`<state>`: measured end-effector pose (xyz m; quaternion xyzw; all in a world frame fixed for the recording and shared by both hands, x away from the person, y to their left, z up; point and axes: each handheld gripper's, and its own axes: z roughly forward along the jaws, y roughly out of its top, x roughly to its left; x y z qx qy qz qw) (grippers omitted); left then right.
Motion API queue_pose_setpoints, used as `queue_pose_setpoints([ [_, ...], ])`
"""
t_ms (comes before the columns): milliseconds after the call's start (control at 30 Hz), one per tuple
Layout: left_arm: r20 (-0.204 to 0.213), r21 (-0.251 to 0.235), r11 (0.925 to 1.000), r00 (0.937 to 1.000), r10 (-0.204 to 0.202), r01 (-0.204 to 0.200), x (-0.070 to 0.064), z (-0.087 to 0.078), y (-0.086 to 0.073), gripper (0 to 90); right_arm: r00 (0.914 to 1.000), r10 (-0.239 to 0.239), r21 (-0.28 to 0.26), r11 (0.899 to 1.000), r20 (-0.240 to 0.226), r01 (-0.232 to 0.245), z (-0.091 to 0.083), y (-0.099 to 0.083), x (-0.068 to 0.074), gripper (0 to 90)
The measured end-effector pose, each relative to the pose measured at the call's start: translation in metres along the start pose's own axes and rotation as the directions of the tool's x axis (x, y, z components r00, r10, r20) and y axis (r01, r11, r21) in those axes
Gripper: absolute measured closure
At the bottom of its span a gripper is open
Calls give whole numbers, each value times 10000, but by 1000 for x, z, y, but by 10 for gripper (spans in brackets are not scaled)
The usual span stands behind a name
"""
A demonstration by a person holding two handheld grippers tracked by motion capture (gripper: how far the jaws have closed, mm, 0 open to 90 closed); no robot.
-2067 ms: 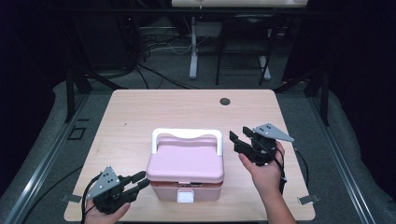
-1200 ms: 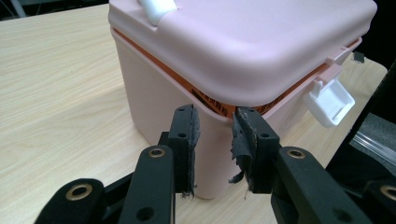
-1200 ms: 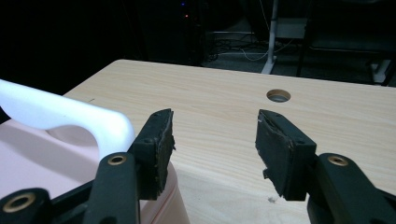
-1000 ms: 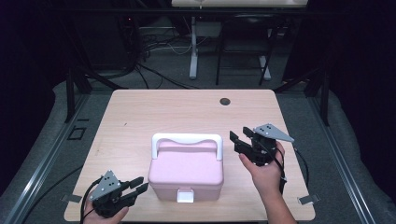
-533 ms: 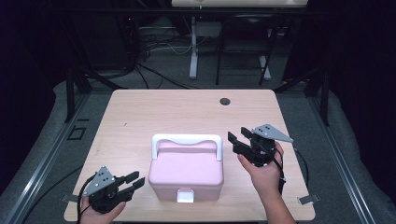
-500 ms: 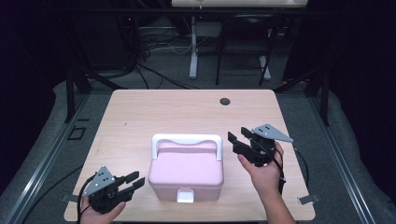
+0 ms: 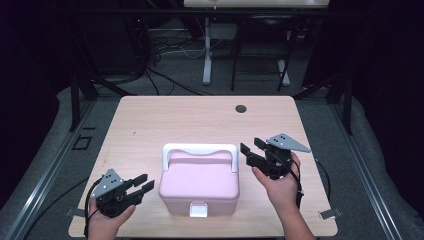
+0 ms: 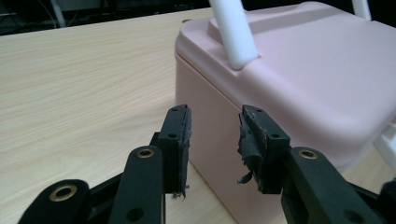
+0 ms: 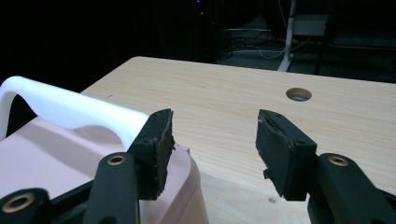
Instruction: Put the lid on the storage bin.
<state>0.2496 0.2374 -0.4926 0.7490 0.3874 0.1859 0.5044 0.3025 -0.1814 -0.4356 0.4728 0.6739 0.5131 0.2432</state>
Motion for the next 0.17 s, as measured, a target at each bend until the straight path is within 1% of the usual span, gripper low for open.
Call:
queue_pose_setpoints([
  [67, -78, -35, 10000, 10000, -45, 45, 3, 1, 2, 615, 10000, 16, 8, 10000, -21, -16, 0, 0, 0, 458],
  [167, -168, -137, 9998, 9997, -177, 175, 5, 2, 6, 570, 9998, 48, -41, 10000, -172, -48, 0, 0, 1, 456],
])
